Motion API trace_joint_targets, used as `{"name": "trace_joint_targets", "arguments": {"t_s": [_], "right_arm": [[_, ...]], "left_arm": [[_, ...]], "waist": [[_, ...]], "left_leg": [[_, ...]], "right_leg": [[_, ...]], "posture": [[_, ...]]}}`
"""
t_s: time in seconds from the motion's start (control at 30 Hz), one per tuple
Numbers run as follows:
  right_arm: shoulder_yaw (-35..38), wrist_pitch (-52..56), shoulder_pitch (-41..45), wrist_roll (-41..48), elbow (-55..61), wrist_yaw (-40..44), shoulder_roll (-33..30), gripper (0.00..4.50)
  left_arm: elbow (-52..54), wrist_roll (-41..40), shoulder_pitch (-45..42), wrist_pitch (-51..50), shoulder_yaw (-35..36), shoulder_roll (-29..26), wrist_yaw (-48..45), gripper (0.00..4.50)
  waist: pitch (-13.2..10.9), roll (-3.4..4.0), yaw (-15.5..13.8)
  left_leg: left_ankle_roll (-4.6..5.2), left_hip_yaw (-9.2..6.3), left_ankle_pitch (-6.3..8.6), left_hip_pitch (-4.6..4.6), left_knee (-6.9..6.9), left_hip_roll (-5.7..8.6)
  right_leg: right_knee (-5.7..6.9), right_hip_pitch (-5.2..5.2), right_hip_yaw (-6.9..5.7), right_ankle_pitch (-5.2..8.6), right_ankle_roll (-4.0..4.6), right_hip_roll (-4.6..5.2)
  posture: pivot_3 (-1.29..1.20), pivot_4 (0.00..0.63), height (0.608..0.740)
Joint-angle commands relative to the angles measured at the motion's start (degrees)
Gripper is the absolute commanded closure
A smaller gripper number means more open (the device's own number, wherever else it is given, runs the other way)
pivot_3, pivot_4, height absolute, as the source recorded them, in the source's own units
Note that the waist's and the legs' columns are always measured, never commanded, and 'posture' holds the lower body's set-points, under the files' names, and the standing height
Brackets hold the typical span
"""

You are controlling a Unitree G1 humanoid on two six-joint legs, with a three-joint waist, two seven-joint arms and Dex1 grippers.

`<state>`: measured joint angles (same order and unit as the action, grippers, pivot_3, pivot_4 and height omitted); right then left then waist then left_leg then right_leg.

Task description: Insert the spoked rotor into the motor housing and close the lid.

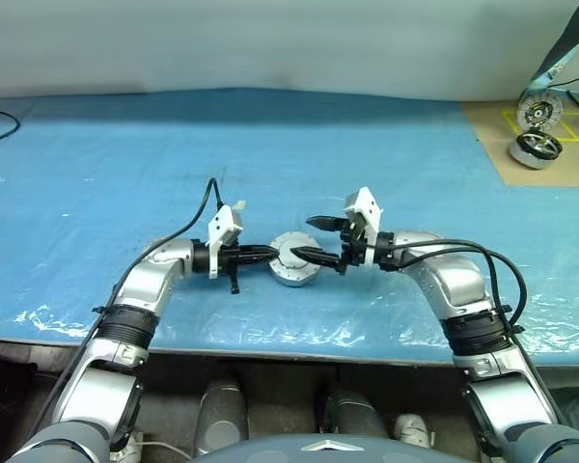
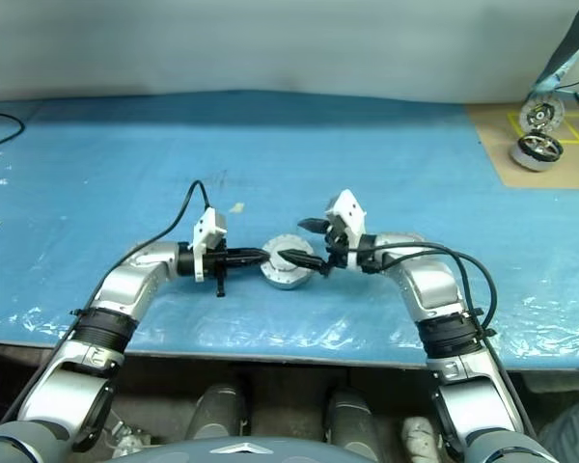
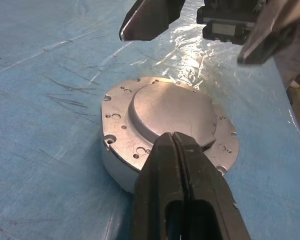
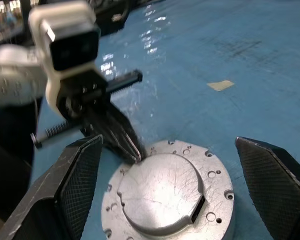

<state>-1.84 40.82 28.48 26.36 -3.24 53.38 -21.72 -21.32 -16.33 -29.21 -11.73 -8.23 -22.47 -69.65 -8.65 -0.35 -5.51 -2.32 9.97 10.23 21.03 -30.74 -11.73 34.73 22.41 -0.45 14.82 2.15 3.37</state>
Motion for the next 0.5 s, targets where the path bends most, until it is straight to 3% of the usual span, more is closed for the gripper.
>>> {"name": "trace_joint_targets", "arguments": {"t_s": [0.03,0.23,0.5], "right_arm": [[10.2,14.5,1.9,9.4,-6.1,-3.3,-1.0,0.03],[12.8,24.1,-0.4,12.5,-11.3,-3.3,-3.1,0.03],[8.0,28.7,-4.3,13.7,-8.0,-3.1,-0.9,0.03]], "left_arm": [[-2.3,1.6,-0.3,-0.2,-1.2,-0.2,-0.2,4.5],[-4.7,1.9,-1.2,1.1,-1.1,-0.3,-1.0,4.5],[-7.6,2.2,-2.5,2.7,-0.9,-0.5,-2.2,4.5]], "waist": [[0.0,0.0,-0.2],[0.0,0.02,-0.1],[0.0,0.03,-0.2]], "left_leg": [[0.0,0.0,0.0,0.0,-0.04,0.02],[-0.01,-0.01,-0.01,-0.01,-0.07,-0.02],[-0.02,-0.02,-0.01,-0.02,-0.11,-0.05]], "right_leg": [[0.0,-0.03,0.01,0.0,0.01,0.01],[0.04,-0.04,-0.09,0.0,0.02,-0.07],[0.08,-0.06,-0.15,-0.01,0.02,-0.03]], "posture": [[0.0,0.15,0.74],[0.0,0.15,0.74],[0.0,0.15,0.74]]}}
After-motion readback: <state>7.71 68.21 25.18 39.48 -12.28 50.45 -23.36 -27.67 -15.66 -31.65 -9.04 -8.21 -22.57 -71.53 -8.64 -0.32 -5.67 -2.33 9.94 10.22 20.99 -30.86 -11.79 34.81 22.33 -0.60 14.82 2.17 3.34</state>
